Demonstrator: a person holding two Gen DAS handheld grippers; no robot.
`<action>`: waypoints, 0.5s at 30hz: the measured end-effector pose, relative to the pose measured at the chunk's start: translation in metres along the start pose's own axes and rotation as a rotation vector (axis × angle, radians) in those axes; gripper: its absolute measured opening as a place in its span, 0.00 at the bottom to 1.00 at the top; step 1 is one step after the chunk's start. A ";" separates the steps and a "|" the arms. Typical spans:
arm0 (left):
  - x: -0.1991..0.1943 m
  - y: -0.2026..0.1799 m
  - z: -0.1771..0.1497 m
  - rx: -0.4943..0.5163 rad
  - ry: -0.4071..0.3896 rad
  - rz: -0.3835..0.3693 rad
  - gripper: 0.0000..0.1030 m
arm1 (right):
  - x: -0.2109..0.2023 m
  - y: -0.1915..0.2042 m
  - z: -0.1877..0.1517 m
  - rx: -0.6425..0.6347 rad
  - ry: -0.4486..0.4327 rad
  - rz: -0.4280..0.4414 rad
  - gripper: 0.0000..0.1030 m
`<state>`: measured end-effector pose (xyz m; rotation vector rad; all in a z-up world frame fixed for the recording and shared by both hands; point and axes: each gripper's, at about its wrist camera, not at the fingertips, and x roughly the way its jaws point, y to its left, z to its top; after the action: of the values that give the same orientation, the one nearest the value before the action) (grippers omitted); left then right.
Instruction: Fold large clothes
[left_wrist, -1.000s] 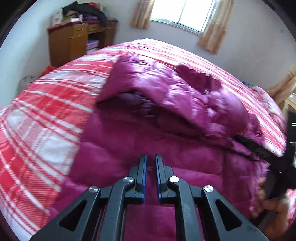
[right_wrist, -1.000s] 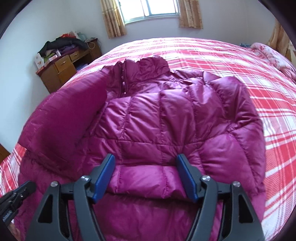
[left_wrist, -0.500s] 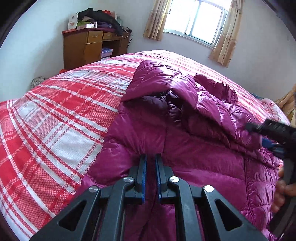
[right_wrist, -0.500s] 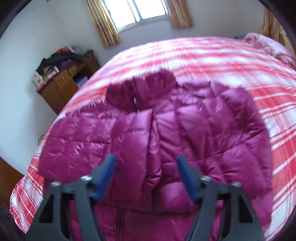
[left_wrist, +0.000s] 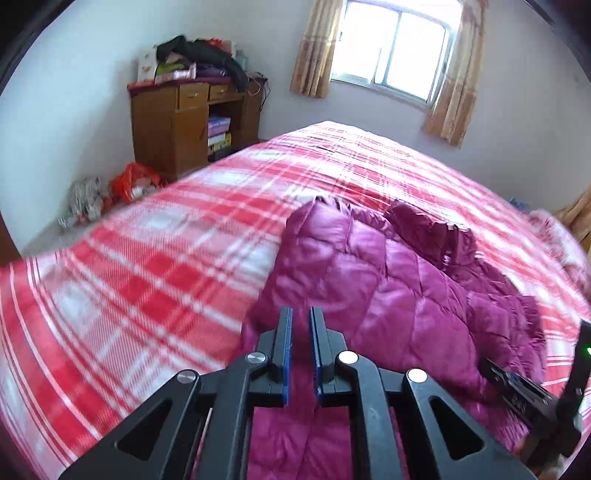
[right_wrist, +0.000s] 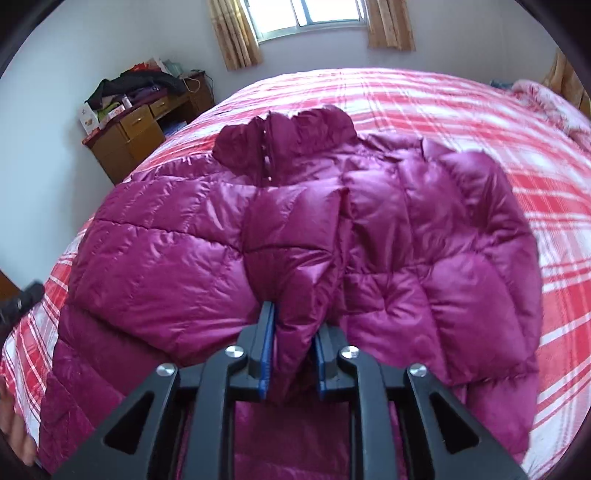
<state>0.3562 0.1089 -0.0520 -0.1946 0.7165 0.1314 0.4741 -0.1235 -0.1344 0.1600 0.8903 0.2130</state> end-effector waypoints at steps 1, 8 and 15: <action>0.007 -0.007 0.009 0.023 -0.004 0.023 0.09 | 0.001 0.001 -0.001 -0.008 -0.009 -0.006 0.21; 0.081 -0.011 0.022 0.038 0.095 0.160 0.09 | -0.011 -0.013 -0.006 0.017 0.001 0.072 0.30; 0.095 0.002 -0.006 0.043 0.075 0.187 0.09 | -0.064 -0.051 0.012 0.190 -0.134 -0.011 0.44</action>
<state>0.4227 0.1148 -0.1192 -0.0915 0.8112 0.2885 0.4500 -0.1892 -0.0902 0.3419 0.7768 0.1063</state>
